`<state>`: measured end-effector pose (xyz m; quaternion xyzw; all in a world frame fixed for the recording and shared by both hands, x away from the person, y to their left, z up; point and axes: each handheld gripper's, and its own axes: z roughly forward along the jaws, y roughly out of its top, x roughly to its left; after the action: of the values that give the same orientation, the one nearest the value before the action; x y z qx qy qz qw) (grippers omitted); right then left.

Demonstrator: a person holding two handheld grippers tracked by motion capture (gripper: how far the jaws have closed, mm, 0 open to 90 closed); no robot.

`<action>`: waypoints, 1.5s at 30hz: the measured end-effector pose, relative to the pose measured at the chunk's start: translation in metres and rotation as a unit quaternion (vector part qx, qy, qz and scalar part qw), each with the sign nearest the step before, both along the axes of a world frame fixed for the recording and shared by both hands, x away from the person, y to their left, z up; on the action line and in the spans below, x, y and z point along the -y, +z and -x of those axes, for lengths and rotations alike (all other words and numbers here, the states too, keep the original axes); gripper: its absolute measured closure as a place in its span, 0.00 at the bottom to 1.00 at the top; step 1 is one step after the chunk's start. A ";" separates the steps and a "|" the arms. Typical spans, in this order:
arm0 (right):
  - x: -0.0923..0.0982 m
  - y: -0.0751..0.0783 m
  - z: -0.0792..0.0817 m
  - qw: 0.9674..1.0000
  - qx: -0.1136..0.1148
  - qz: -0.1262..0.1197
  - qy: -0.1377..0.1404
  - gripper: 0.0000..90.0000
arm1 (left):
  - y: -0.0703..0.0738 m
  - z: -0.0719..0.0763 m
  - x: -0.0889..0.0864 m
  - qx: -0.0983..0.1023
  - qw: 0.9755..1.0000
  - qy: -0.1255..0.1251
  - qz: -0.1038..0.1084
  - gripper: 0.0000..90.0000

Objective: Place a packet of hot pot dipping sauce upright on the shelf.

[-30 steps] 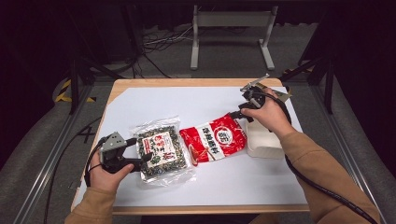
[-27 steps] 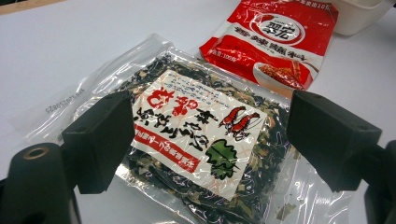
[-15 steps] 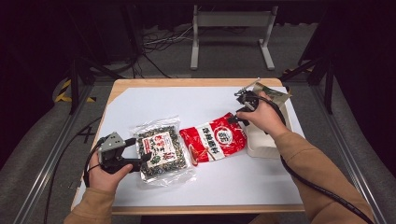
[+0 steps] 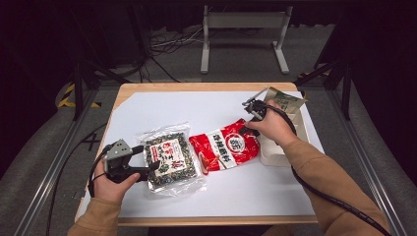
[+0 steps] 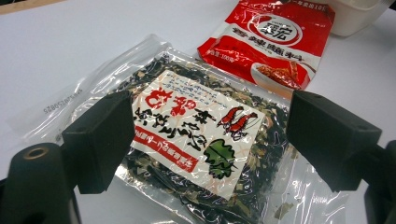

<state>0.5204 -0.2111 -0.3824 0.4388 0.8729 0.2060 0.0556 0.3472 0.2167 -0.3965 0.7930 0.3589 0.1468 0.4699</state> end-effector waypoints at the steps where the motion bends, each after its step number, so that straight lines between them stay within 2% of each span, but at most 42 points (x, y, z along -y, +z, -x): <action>1: 0.000 -0.001 0.000 1.000 -0.004 0.002 -0.005 0.35 | 0.000 0.000 0.000 -0.001 1.000 0.000 -0.001 0.18; 10: -0.004 -0.008 -0.001 1.000 -0.021 0.004 -0.014 0.34 | 0.000 0.000 -0.001 -0.002 1.000 0.001 0.001 0.18; 16: -0.008 -0.014 -0.002 0.999 -0.025 0.017 -0.020 0.33 | 0.000 0.000 -0.001 -0.001 1.000 0.000 0.001 0.18; 24: -0.010 -0.013 0.000 0.999 -0.034 0.022 -0.032 0.33 | 0.001 0.000 -0.001 0.003 1.000 -0.001 0.000 0.18; 32: -0.007 -0.010 0.002 0.998 -0.043 0.008 -0.048 0.36 | 0.000 0.000 0.000 0.000 1.000 -0.001 0.000 0.18; 38: -0.012 -0.010 0.005 0.997 -0.044 0.025 -0.056 0.36 | 0.000 0.000 0.000 0.001 1.000 -0.001 0.000 0.18; 41: -0.014 -0.010 0.007 0.996 -0.044 0.032 -0.070 0.36 | 0.001 0.000 -0.001 0.004 1.000 -0.001 -0.001 0.18; 45: -0.013 -0.007 0.009 0.995 -0.052 0.022 -0.085 0.37 | 0.001 0.000 -0.002 0.003 1.000 -0.001 0.000 0.18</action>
<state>0.5116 -0.1978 -0.3890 0.5205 0.8382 0.1586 0.0374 0.3469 0.2184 -0.3957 0.7931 0.3563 0.1490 0.4710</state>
